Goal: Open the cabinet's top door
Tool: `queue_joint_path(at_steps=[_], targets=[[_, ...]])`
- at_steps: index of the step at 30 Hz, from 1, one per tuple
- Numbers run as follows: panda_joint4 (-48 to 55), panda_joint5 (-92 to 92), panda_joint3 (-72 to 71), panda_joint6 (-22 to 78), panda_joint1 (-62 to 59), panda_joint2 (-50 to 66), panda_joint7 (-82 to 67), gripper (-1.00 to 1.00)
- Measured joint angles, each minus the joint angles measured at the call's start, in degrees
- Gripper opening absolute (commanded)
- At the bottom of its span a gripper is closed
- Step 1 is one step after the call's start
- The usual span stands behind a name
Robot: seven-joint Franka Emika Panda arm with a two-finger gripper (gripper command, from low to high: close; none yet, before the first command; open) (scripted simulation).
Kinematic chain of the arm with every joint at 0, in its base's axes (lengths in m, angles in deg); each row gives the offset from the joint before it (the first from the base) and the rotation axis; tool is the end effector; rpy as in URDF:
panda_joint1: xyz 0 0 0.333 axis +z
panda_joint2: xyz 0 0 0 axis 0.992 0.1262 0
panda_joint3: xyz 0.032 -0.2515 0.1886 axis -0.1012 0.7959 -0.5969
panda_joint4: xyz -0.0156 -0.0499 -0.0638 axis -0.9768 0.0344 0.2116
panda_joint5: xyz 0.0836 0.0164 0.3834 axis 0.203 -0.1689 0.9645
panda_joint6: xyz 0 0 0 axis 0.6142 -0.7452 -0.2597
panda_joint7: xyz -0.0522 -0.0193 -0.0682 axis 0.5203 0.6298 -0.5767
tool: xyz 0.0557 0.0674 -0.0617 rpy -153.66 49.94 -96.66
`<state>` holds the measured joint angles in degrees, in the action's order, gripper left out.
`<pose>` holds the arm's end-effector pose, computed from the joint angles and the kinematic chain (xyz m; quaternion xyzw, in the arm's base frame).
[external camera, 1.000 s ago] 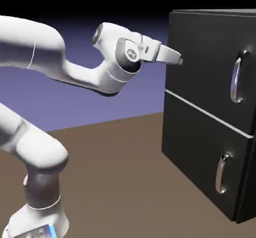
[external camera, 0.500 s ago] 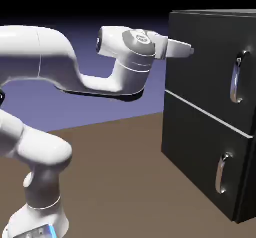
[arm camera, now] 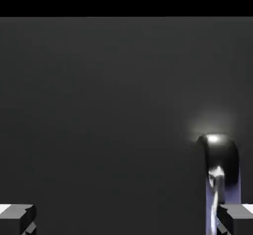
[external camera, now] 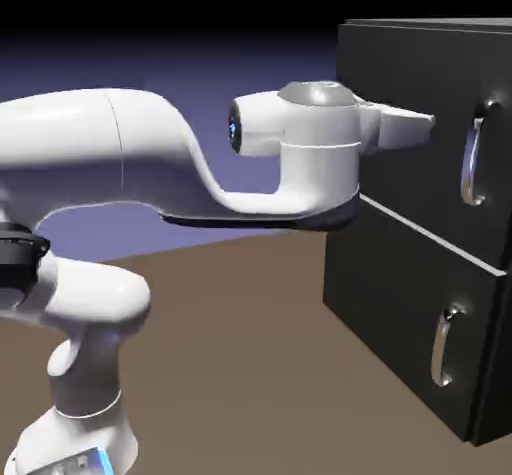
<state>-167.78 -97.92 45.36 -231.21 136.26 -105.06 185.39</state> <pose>0.4174 -0.1349 0.5862 -0.6674 0.2532 -0.6416 0.2809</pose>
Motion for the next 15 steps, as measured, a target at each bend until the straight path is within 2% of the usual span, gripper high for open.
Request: queue_joint_path(at_steps=[8, 10, 15], targets=[[4.99, -19.93, 8.34, -0.15, 7.26, -2.62, 14.29, 0.0], [5.17, -20.65, 8.64, -0.15, 7.52, -2.71, 14.8, 0.0], [13.0, -20.88, 14.81, 0.62, 17.88, -0.49, 14.69, 0.0]])
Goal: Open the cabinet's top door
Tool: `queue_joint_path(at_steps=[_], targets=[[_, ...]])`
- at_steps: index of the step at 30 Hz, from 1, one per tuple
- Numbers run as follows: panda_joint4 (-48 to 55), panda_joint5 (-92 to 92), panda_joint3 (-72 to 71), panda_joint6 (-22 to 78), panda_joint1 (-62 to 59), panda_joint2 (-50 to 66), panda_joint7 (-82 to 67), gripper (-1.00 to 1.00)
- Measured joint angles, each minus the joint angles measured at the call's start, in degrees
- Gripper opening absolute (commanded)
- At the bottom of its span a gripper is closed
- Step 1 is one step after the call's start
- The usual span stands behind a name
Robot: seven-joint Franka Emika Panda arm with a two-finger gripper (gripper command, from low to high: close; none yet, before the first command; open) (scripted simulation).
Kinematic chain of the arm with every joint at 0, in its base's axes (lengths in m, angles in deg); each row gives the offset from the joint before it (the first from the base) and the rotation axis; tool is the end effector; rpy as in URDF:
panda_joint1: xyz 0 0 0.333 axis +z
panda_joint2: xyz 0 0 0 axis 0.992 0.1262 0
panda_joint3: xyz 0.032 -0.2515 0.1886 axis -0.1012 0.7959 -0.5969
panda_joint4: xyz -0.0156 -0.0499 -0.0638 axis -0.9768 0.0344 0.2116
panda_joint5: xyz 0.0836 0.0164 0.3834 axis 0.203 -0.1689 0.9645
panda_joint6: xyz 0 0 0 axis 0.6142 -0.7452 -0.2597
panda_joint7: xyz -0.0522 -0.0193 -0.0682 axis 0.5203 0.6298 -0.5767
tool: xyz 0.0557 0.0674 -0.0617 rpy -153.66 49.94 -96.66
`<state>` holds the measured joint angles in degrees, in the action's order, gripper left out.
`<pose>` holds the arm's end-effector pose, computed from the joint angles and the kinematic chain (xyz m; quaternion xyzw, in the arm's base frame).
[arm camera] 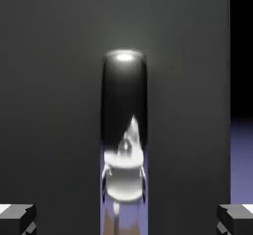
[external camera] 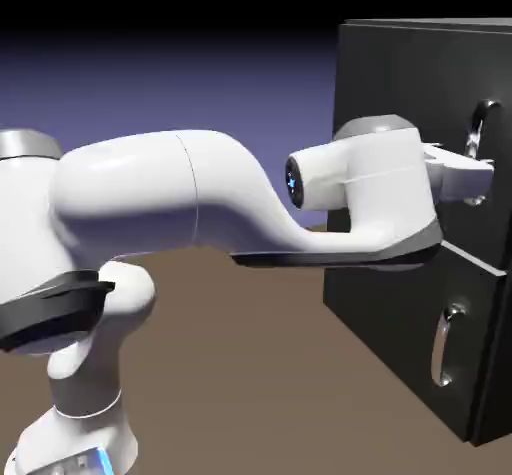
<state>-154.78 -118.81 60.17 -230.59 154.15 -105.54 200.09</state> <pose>0.4947 -0.1809 0.5410 -0.6585 0.2578 -0.6479 0.2833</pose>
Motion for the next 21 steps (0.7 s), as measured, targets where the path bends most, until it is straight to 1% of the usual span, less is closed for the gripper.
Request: queue_joint_path(at_steps=[1, 3, 8, 21], targets=[[0.12, 0.0, 0.09, 0.01, 0.15, 0.03, 0.0, -1.0], [0.12, 0.0, 0.09, 0.01, 0.15, 0.03, 0.0, -1.0], [-7.88, 0.11, -6.49, 4.23, -10.22, 3.12, 4.91, -1.0], [-26.64, 11.53, -26.95, 13.21, -37.21, 3.71, 4.9, -1.0]])
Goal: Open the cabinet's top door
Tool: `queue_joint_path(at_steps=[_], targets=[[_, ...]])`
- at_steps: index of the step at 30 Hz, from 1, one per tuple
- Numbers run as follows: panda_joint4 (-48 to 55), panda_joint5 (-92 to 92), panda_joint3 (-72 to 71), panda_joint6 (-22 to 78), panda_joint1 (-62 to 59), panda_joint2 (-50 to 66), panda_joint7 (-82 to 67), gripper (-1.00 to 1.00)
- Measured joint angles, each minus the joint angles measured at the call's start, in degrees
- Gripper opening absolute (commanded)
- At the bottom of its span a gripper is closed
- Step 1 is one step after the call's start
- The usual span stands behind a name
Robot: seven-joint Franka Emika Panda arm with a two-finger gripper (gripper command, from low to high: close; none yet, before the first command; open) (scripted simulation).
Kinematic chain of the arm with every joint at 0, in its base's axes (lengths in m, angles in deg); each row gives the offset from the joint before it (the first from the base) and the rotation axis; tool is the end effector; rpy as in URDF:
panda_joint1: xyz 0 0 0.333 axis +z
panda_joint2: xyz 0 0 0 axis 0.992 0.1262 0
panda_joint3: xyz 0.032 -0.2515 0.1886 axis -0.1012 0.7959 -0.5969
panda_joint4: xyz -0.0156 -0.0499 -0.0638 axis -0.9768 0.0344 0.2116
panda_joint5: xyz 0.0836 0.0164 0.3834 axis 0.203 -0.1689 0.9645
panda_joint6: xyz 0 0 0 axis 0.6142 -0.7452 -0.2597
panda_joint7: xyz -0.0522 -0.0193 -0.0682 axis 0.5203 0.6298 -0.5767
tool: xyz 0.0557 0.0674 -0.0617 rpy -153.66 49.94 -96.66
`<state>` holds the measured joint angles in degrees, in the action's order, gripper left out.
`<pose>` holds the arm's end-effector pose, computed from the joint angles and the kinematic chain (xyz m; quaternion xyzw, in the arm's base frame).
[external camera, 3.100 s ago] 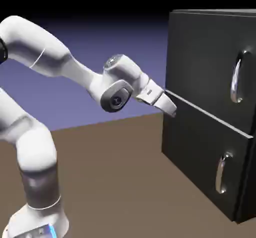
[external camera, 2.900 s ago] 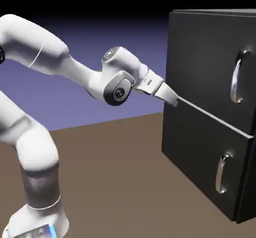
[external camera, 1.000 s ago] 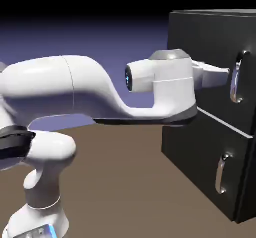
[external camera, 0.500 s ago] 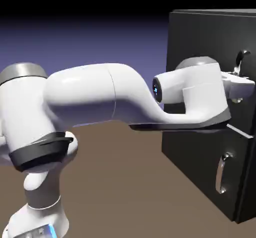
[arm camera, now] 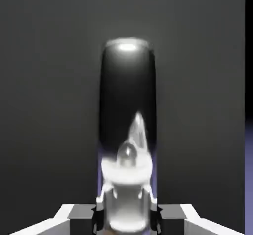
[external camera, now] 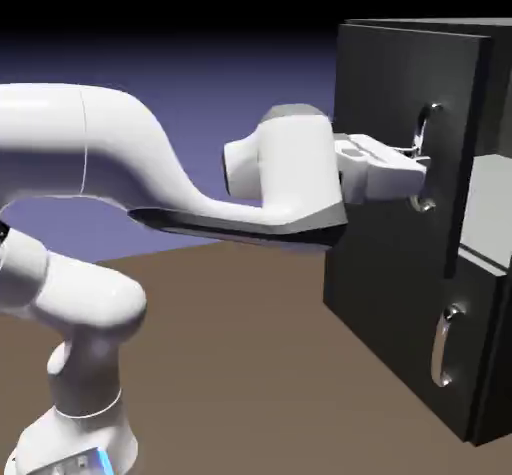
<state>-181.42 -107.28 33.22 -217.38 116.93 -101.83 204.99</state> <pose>0.3818 -0.1335 0.5411 -0.6206 0.3387 -0.6789 0.1981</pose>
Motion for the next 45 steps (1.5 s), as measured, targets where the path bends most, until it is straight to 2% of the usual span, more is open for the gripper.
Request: queue_joint_path(at_steps=[10, 19, 34, 40, 45], targets=[[-11.24, 11.58, -18.51, 2.67, -20.76, -3.4, -0.07, -1.0], [-18.76, 24.84, -36.08, 0.12, -39.45, -9.73, -0.84, -1.0], [-24.32, 45.34, -58.95, -18.2, -70.38, -23.89, -2.1, -1.0], [-28.29, 60.53, -60.59, -20.64, -73.55, -28.71, -15.21, -1.0], [-31.95, 72.2, -59.63, -13.65, -66.93, -31.84, -27.65, -1.0]])
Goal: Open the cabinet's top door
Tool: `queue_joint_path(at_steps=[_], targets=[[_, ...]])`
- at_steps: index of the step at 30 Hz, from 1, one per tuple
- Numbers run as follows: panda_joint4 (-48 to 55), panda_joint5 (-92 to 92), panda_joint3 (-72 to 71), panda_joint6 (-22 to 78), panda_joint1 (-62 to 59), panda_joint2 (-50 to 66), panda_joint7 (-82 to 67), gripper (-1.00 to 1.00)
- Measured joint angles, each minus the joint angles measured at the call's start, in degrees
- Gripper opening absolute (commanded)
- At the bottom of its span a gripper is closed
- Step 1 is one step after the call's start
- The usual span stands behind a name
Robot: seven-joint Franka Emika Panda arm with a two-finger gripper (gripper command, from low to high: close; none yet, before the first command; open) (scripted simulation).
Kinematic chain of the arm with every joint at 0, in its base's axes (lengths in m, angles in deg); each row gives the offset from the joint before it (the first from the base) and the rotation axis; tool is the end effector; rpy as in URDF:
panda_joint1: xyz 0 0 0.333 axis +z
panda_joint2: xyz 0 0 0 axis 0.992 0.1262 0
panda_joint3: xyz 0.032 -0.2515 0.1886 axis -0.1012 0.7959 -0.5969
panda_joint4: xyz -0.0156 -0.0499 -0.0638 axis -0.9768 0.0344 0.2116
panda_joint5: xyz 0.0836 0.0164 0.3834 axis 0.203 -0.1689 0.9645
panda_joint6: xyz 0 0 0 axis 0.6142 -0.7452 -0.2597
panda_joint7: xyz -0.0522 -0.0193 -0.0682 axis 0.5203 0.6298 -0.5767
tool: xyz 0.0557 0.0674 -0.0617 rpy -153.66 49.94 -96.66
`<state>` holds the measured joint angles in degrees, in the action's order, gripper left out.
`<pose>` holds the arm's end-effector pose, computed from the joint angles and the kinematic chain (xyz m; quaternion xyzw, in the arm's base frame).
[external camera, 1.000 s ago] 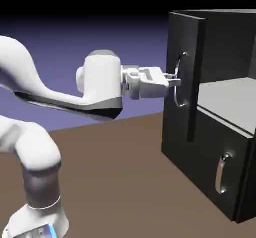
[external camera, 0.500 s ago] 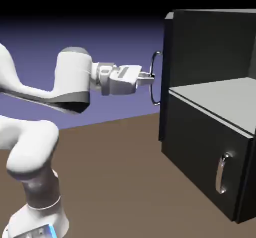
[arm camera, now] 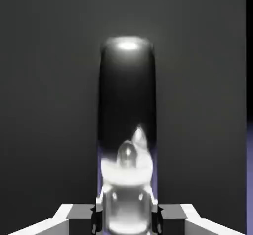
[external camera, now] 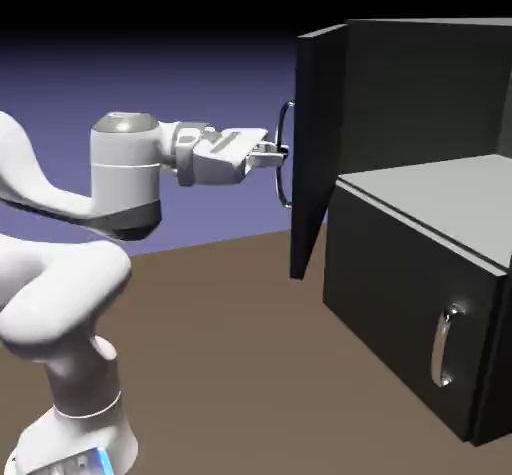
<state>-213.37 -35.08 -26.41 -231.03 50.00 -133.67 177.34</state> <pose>0.2341 -0.0011 0.5411 -0.5364 0.4597 -0.7055 0.0566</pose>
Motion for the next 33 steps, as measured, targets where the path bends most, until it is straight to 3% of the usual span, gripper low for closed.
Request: queue_joint_path(at_steps=[12, 17, 27, 33], targets=[[-4.5, 23.84, -9.78, 28.6, 20.96, -11.9, -16.27, -1.0], [-5.22, 36.47, -16.38, 28.45, 18.07, -16.4, -22.92, -1.0], [2.69, 48.96, -33.35, 53.29, 26.85, -17.34, -22.66, -1.0], [10.26, 60.36, -42.59, 62.94, 21.82, -20.67, -27.36, -1.0]])
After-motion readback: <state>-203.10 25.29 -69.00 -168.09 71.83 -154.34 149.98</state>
